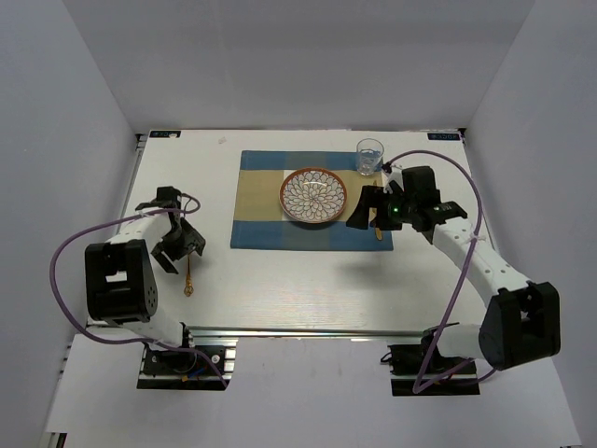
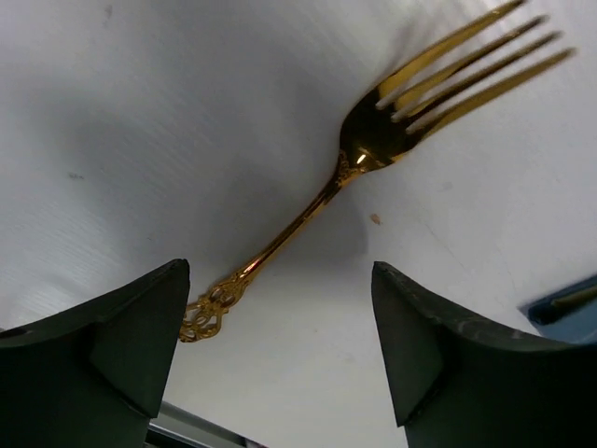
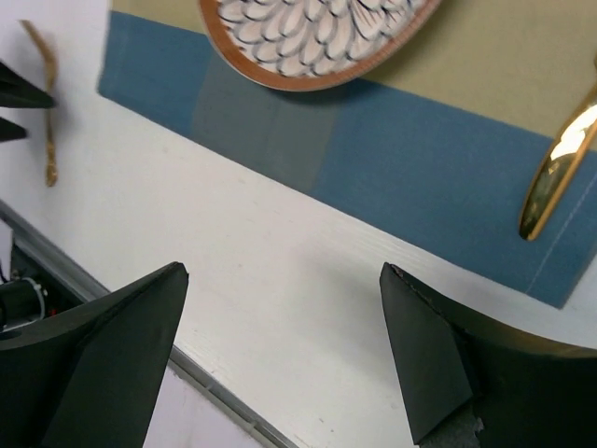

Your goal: Set the dinner table for one person

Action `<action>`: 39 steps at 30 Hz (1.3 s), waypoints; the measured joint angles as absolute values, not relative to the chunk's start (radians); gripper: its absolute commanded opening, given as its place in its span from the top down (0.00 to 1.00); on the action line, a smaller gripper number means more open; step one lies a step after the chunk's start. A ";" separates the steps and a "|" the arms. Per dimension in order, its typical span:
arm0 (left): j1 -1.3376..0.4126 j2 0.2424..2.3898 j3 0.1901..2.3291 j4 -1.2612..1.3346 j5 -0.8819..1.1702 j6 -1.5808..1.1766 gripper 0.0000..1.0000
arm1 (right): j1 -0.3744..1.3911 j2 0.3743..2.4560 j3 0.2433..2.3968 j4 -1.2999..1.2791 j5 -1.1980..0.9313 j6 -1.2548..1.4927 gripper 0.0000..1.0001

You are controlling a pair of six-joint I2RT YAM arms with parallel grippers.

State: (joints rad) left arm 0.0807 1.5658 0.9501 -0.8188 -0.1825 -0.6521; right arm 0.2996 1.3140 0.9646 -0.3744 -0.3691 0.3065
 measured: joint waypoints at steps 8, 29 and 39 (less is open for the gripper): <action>0.095 1.591 0.877 -0.756 -0.110 -0.730 0.86 | 0.300 1.222 0.965 -0.338 -0.450 0.307 0.11; -0.089 1.819 1.618 -0.792 0.176 -0.326 1.00 | 0.300 1.064 0.865 -0.342 -0.526 0.334 0.11; -0.226 2.187 1.885 -0.941 0.064 -0.156 1.00 | 0.300 1.002 0.865 -0.400 -0.483 0.313 0.11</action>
